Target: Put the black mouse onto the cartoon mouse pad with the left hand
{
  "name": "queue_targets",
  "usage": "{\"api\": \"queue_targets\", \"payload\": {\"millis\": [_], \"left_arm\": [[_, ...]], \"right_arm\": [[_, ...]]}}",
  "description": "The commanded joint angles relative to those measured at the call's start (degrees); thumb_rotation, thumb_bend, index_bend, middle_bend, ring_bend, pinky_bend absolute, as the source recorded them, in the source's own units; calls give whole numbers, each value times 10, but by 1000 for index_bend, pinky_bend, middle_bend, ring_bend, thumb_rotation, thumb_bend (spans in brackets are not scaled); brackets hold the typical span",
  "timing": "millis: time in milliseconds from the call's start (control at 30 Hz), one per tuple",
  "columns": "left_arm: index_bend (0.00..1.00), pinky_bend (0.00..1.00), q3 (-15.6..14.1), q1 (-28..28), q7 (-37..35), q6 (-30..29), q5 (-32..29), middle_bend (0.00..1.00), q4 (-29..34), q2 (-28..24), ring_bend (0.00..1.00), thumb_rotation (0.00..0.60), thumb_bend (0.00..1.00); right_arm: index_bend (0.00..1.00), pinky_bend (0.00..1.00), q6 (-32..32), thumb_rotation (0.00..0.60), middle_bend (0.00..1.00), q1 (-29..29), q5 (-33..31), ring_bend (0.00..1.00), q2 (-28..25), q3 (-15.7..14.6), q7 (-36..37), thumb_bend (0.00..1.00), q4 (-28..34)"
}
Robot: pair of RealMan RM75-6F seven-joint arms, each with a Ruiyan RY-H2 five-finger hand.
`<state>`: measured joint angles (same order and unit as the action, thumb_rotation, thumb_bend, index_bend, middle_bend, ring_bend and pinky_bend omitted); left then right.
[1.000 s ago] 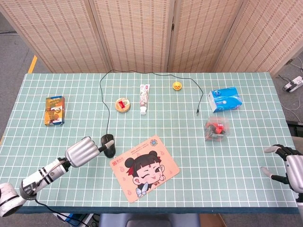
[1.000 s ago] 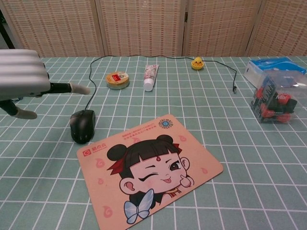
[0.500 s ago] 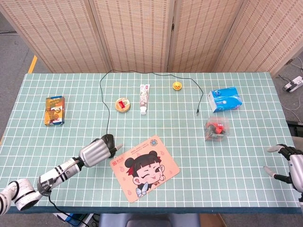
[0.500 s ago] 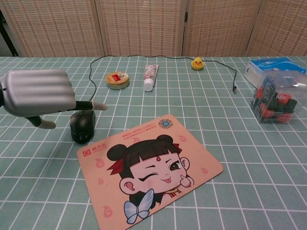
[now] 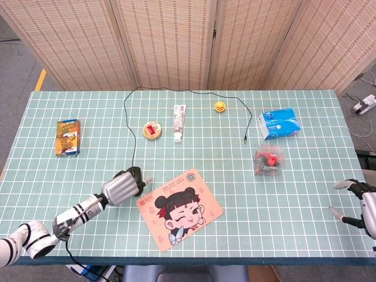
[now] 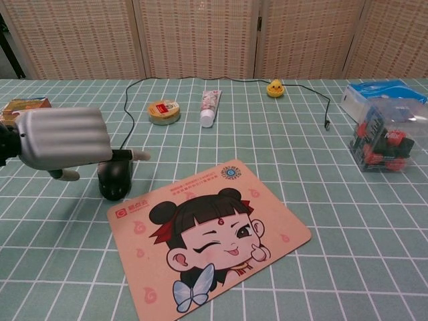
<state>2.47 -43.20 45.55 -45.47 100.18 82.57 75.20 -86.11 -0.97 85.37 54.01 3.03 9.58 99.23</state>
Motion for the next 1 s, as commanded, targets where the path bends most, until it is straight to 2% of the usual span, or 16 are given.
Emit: {"api": "queue_targets", "payload": {"millis": [33,500,1000], "left_arm": [[82,1000,-1,-1,10,-2,-7,1000,1,3,960,600,213],[87,1000,-6,-5,53,4,-43,1000,-18,30,958,600,213],[196,1000,-16,-13,60,-1,-63,1000,-34,44,947,600,213]], "right_arm": [[404,424,0,600,399,0,0,369,0,0,0,127,0],[404,423,3,600,399,1,-3,369,0,1,1,127,-2],[404,423,8,600,399,0,-9,369,1,3,2,127,-4]]}}
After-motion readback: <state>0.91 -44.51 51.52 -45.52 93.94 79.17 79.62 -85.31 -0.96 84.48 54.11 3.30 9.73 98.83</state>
